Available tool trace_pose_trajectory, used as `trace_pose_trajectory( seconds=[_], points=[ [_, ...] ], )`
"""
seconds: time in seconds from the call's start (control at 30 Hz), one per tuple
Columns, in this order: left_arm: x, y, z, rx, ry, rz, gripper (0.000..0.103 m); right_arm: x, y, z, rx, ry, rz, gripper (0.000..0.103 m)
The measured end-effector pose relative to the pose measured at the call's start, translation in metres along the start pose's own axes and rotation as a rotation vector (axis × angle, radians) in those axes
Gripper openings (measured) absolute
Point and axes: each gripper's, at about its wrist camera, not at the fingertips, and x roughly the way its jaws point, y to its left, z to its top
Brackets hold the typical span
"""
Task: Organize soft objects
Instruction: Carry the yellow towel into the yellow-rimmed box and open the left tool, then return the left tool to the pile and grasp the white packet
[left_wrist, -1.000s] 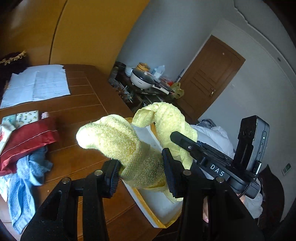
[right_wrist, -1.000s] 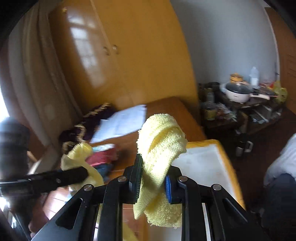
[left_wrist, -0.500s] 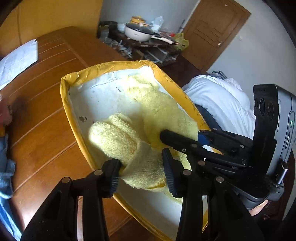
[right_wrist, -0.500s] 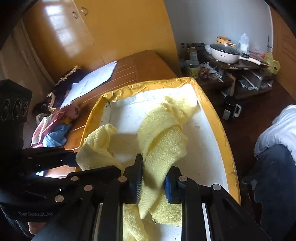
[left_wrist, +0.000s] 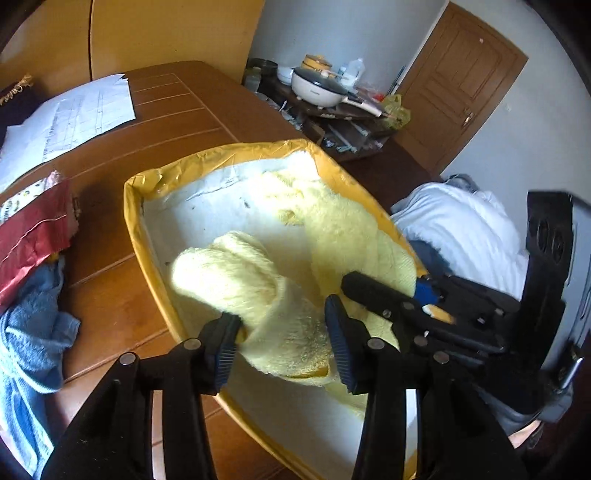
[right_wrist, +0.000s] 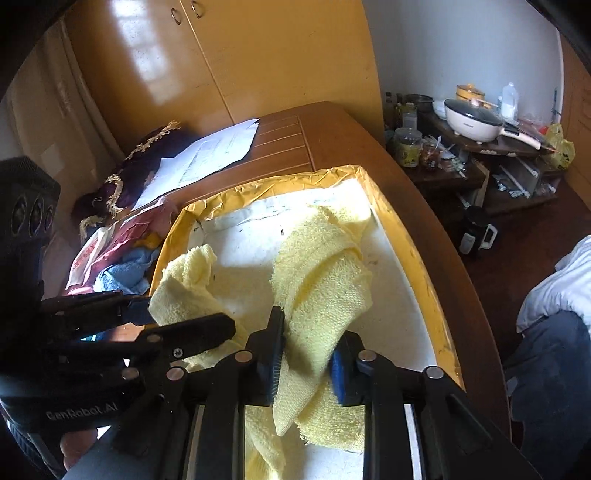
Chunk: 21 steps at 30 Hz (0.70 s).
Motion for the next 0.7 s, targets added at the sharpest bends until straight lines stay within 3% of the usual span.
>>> trace_pose_trajectory(
  seconds=[0.13, 0.2, 0.33, 0.37, 0.47, 0.7],
  points=[
    [0.004, 0.005, 0.008, -0.013, -0.016, -0.023, 0.053, 0.003, -0.002, 0.005, 0.023, -0.005, -0.061, 0.026],
    [-0.002, 0.006, 0.008, -0.028, -0.038, -0.046, 0.061, 0.000, -0.005, 0.006, 0.043, -0.013, -0.078, 0.032],
    [-0.036, 0.009, -0.004, -0.053, -0.165, -0.029, 0.079, -0.023, 0.002, 0.006, 0.058, -0.093, -0.099, 0.071],
    [-0.046, 0.012, -0.008, -0.069, -0.200, -0.009, 0.081, -0.028, 0.002, 0.007, 0.053, -0.110, -0.103, 0.081],
    [-0.073, 0.024, -0.023, -0.104, -0.282, 0.054, 0.081, -0.047, 0.021, 0.007, 0.025, -0.165, -0.096, 0.083],
    [-0.122, 0.057, -0.069, -0.112, -0.391, 0.380, 0.082, -0.053, 0.089, 0.007, -0.069, -0.162, -0.017, 0.086]
  ],
)
